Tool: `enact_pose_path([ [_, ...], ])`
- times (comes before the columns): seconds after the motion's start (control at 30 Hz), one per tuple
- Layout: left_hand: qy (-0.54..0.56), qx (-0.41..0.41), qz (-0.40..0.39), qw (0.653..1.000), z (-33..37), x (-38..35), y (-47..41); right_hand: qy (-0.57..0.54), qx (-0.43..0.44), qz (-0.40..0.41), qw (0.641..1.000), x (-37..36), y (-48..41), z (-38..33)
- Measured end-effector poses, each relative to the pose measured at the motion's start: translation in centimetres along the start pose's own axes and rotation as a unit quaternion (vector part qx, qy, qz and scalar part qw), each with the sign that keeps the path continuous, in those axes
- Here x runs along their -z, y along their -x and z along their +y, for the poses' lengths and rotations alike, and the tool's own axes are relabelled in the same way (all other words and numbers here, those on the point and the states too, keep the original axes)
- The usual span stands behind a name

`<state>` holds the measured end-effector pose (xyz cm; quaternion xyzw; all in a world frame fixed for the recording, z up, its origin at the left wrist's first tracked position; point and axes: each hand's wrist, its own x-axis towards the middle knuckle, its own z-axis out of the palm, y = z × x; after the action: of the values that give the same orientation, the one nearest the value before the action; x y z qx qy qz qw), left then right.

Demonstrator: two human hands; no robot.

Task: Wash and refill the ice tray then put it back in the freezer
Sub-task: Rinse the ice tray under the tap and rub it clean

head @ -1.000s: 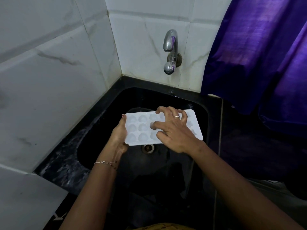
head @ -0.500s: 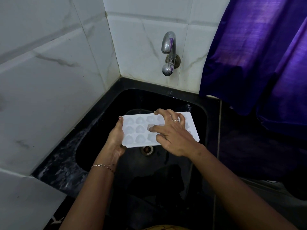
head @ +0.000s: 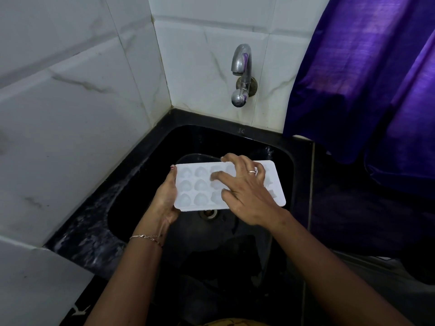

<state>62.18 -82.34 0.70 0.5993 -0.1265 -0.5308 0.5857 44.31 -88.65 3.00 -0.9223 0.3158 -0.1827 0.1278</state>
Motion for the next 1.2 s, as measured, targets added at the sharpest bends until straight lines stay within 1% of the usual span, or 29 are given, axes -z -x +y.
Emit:
enact_pose_path([
  [0.13, 0.002, -0.005, -0.02, 1.0, -0.1, -0.3, -0.4, 0.031, 0.032, -0.017, 0.999, -0.7, -0.9, -1.9],
  [0.23, 0.004, -0.01, -0.028, 1.0, -0.2, -0.4, -0.6, 0.045, 0.019, -0.015, 0.999, -1.4, -1.0, -2.2],
  [0.43, 0.015, -0.007, -0.023, 1.0, -0.8, -0.6, -0.7, 0.008, 0.032, -0.035, 0.999, -1.5, -0.8, -1.7],
  [0.63, 0.016, -0.012, -0.021, 1.0, -1.1, -0.5, -0.5, 0.011, 0.0, 0.01, 1.0, -1.3, -0.7, -1.8],
  [0.73, 0.027, -0.014, -0.016, 0.999, -0.9, -0.3, -0.4, 0.02, 0.008, 0.002, 1.0, -1.3, -0.8, -2.0],
  [0.93, 0.035, -0.003, -0.034, 0.999, -0.3, -0.4, -0.2, 0.01, 0.044, -0.035, 0.998, -1.2, -1.1, -1.5],
  [1.1, 0.046, 0.001, -0.034, 0.998, -0.1, -0.9, 0.1, -0.001, 0.004, 0.001, 1.0, -0.9, -0.8, -1.4],
  [1.2, 0.054, 0.005, -0.049, 0.997, 0.1, -1.1, 0.0, 0.01, 0.014, -0.003, 1.0, -0.8, -0.8, -1.5],
])
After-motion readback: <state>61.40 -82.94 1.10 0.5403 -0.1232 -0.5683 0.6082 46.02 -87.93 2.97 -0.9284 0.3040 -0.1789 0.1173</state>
